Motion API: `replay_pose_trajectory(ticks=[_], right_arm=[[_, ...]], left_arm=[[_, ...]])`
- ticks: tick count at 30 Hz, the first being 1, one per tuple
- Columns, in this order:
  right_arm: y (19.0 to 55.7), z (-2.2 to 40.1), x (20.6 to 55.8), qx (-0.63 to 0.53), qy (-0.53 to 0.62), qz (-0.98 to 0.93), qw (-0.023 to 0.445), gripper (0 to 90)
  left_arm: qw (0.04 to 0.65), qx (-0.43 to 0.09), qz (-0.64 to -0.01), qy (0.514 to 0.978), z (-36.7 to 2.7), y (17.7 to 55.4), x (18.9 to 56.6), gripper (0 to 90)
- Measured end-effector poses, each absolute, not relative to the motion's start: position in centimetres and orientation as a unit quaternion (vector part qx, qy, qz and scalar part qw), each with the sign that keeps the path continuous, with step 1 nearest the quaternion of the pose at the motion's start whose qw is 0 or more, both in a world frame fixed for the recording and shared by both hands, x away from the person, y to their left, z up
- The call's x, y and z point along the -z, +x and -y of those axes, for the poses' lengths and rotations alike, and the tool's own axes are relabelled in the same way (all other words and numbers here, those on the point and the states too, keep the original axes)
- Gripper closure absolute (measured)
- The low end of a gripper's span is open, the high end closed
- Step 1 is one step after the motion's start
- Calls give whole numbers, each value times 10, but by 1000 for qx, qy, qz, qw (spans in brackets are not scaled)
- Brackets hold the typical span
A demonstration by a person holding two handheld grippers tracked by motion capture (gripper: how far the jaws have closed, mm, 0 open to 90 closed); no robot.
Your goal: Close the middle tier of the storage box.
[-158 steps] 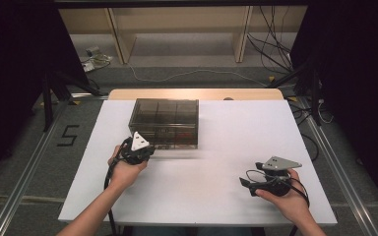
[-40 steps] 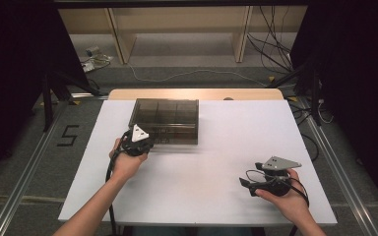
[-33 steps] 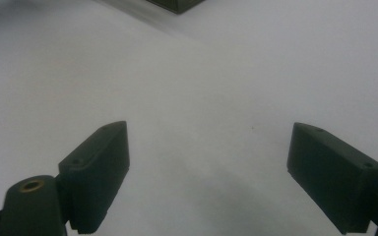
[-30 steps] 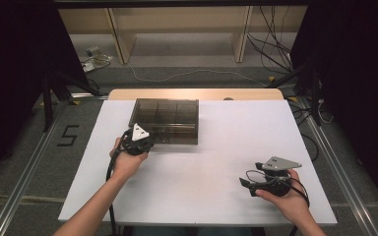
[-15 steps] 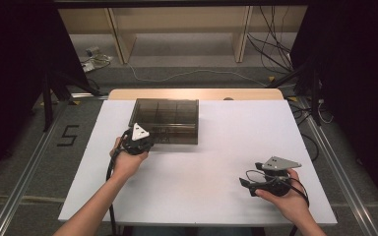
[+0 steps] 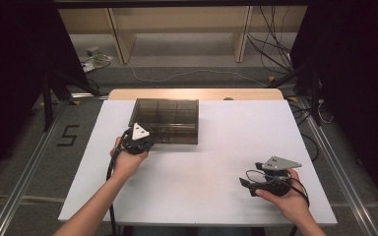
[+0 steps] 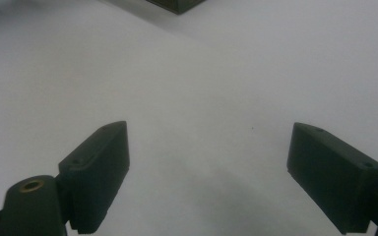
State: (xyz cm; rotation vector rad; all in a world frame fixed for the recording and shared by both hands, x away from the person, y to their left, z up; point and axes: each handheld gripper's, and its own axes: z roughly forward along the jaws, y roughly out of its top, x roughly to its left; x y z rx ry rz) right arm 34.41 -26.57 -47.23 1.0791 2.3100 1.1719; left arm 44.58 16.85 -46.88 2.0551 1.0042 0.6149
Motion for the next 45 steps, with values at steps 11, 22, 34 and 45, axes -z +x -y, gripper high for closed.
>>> replay_pose_trajectory(ticks=[11, 22, 34, 45], right_arm=[[344, 265, 472, -411, 379, -812, 167, 168], [344, 266, 473, -412, 379, -812, 166, 167], [344, 266, 472, -412, 379, -812, 166, 168], [344, 266, 472, -411, 378, -813, 166, 168]], left_arm=[[378, -241, -399, 800, -167, 451, 470, 898], [377, -240, -405, 798, -167, 458, 468, 898], [373, -238, -405, 800, -161, 462, 469, 898], [371, -242, -402, 801, -161, 462, 469, 894]])
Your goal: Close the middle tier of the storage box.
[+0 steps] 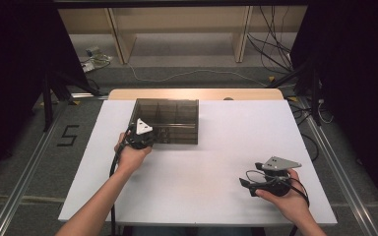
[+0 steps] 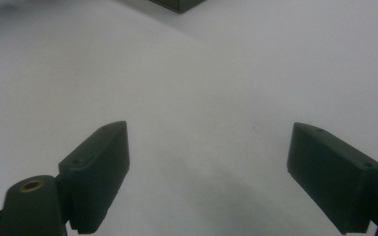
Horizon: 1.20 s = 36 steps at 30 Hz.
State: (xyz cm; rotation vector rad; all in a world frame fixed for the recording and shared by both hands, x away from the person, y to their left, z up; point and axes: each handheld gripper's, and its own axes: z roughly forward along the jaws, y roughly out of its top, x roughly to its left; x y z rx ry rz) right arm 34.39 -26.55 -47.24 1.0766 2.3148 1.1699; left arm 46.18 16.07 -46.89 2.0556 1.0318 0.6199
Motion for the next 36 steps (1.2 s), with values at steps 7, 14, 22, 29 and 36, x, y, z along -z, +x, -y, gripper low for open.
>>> replay_pose_trajectory(ticks=[7, 14, 22, 29, 36], right_arm=[[344, 266, 472, -411, 379, -813, 166, 168], [344, 266, 472, -411, 379, -812, 166, 168], [344, 265, 472, -411, 379, -813, 166, 168], [344, 265, 473, -411, 377, -813, 165, 168], [344, 265, 473, -412, 376, -814, 163, 168]], left_arm=[[365, -249, -389, 808, -161, 453, 463, 821], [374, -257, -386, 803, -166, 445, 455, 760], [388, -246, -384, 801, -166, 438, 451, 647], [400, -228, -365, 809, -163, 428, 445, 511], [414, -207, -353, 813, -158, 417, 442, 366]])
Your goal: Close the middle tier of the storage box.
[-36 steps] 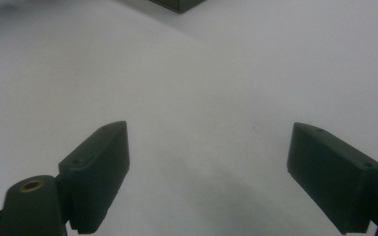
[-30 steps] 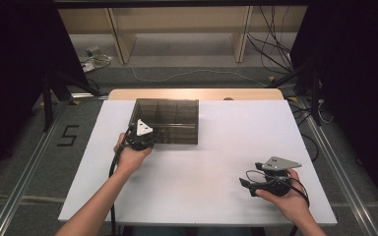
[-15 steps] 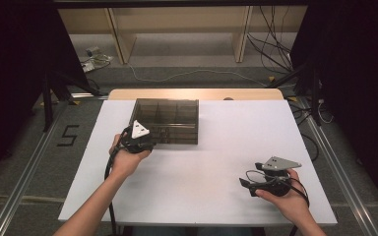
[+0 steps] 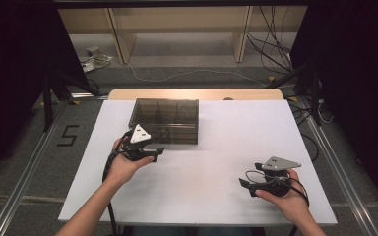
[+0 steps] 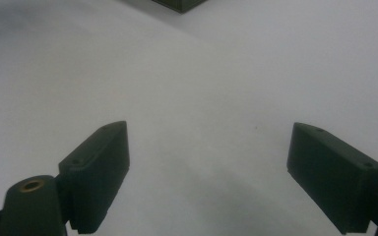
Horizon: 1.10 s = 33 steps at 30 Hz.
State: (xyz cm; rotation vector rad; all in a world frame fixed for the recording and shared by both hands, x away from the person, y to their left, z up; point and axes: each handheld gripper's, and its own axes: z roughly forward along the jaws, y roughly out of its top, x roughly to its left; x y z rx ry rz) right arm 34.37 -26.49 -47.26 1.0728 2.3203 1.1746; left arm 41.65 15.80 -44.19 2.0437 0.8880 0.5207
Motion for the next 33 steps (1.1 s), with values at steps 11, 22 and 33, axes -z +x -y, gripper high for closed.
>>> replay_pose_trajectory(ticks=[11, 22, 33], right_arm=[[343, 264, 473, -413, 373, -815, 161, 168], [343, 264, 473, -414, 370, -817, 159, 167], [342, 263, 472, -413, 367, -819, 157, 168]], left_arm=[[440, -191, -328, 814, -156, 400, 439, 250], [458, -183, -321, 808, -159, 383, 437, 202], [447, -183, -310, 819, -169, 364, 449, 193]])
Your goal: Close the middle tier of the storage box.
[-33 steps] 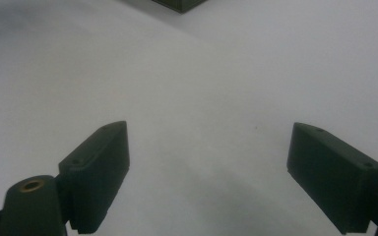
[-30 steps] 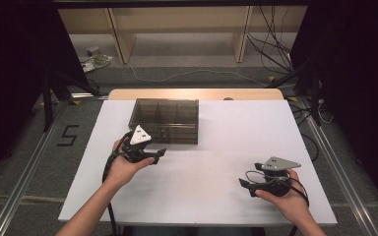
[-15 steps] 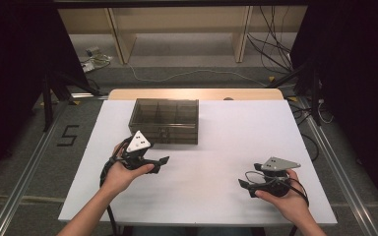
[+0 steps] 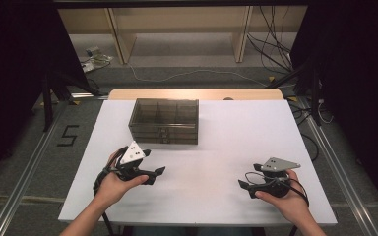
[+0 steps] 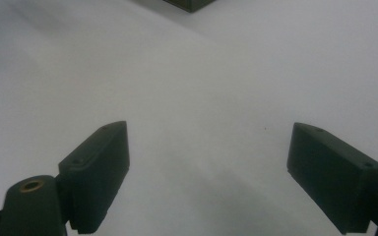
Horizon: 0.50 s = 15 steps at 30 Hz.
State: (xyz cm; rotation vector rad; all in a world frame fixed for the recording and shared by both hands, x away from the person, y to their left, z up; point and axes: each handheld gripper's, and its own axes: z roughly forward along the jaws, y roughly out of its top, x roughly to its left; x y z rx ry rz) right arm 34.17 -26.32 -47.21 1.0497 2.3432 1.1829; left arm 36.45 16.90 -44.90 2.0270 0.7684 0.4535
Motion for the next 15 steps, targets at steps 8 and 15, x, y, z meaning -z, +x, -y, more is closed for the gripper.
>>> replay_pose_trajectory(ticks=[8, 15], right_arm=[[341, 264, 472, -413, 364, -820, 157, 167], [342, 266, 472, -412, 366, -819, 159, 168]], left_arm=[[435, -178, -308, 827, -170, 351, 460, 196], [437, -169, -308, 828, -171, 348, 462, 181]])
